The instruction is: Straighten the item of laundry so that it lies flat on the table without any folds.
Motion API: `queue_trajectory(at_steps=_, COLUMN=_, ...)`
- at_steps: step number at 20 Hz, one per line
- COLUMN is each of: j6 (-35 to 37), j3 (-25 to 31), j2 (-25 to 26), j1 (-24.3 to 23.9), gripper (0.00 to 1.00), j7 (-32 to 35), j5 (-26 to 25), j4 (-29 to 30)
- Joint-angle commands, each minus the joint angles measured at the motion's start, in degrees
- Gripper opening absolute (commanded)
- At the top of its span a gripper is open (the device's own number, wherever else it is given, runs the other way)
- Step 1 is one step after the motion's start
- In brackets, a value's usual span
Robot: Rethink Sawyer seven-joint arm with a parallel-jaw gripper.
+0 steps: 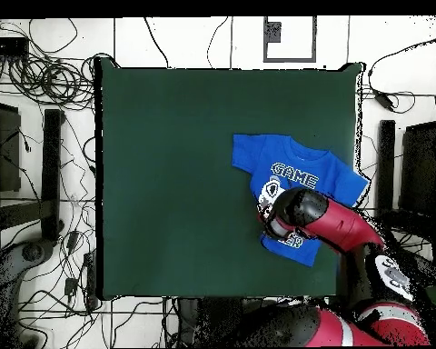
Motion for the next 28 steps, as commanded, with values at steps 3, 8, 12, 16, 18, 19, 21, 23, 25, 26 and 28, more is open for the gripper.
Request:
queue_trajectory(at_steps=3, j6=7.13, j3=7.73, j2=0.47, j1=-1.78, gripper=0.0, j7=-3.63, j5=-0.59, j4=-3.52)
queue_trajectory(at_steps=8, j6=8.33, j3=8.21, j2=1.25, j1=-2.85, gripper=0.0, j7=-4.56, j5=-1.23, j4=-4.92)
queue_trajectory(at_steps=12, j6=9.5, j3=8.74, j2=1.21, j1=-3.47, gripper=0.0, j7=-4.77, j5=-1.49, j4=-5.28)
queue_trajectory(at_steps=16, j6=10.75, j3=9.28, j2=1.52, j1=-4.41, gripper=0.0, j7=-5.2, j5=-2.09, j4=-6.17)
queue_trajectory(at_steps=18, j6=11.32, j3=9.54, j2=1.98, j1=-4.88, gripper=0.0, j7=-5.53, j5=-2.35, j4=-6.85)
queue_trajectory(at_steps=19, j6=11.79, j3=9.6, j2=2.17, j1=-5.17, gripper=0.0, j7=-5.78, j5=-2.48, j4=-7.37)
queue_trajectory(at_steps=21, j6=12.06, j3=9.85, j2=2.65, j1=-5.56, gripper=0.0, j7=-6.06, j5=-2.68, j4=-8.04)
queue_trajectory(at_steps=23, j6=12.91, j3=9.94, j2=3.02, j1=-5.71, gripper=0.0, j7=-6.12, j5=-2.91, j4=-8.92)
queue_trajectory(at_steps=25, j6=13.2, j3=10.16, j2=3.5, j1=-5.85, gripper=0.0, j7=-6.07, j5=-3.02, j4=-9.46)
queue_trajectory(at_steps=26, j6=13.39, j3=10.25, j2=3.73, j1=-5.96, gripper=0.0, j7=-6.12, j5=-3.1, j4=-9.77)
queue_trajectory(at_steps=28, j6=14.14, j3=10.34, j2=4.25, j1=-6.02, gripper=0.0, j7=-6.18, j5=-3.21, j4=-10.59)
